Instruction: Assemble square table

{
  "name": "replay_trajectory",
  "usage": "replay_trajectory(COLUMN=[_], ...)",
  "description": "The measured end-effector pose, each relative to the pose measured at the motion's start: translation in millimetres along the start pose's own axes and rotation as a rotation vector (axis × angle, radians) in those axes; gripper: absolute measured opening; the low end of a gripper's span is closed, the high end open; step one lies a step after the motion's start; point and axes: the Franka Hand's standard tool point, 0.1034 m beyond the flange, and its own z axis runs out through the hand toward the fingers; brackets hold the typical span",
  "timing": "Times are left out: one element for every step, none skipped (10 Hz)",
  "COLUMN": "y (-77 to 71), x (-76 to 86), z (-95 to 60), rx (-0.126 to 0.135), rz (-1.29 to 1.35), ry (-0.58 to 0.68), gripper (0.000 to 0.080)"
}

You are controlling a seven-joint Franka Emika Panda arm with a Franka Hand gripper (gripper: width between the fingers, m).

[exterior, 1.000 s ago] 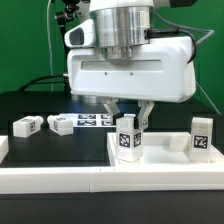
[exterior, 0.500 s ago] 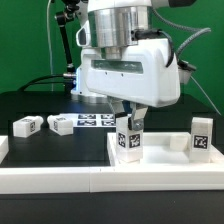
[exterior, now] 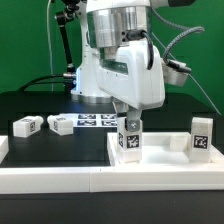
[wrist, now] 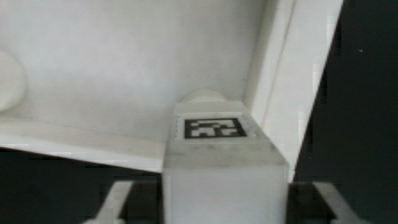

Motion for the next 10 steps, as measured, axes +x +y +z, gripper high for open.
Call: replay_trajectory(y=[0.0, -0.1, -0.4, -0.3, -0.1, -0.1, 0.4, 0.3, 0.4, 0.5], x=[-0.1, 0.8, -2.3, -5.7, -6.2, -7.2, -6.9, -6.6, -6.2, -5.9], z=[0.1, -0.2, -0.3, -0.3, 0.1, 0.7, 1.9, 1.7, 1.7, 1.7], rx=[0.000, -0.004, -0.016, -0.025, -0.026, -0.025, -0.020, -0.019, -0.019, -0.018], rz=[-0.011, -0.068, -0.100, -0.114, -0.221, -0.315, -0.367, -0.414, -0.508, -0.584], ry=[0.000, 0.001, -0.006, -0.013, -0.013, -0.014, -0.014, -0.014, -0.014, -0.015], gripper=[0.0457, 0.0457, 0.0605, 0.0640, 0.0640, 0.0648, 0.0648, 0.0649, 0.0649, 0.0649])
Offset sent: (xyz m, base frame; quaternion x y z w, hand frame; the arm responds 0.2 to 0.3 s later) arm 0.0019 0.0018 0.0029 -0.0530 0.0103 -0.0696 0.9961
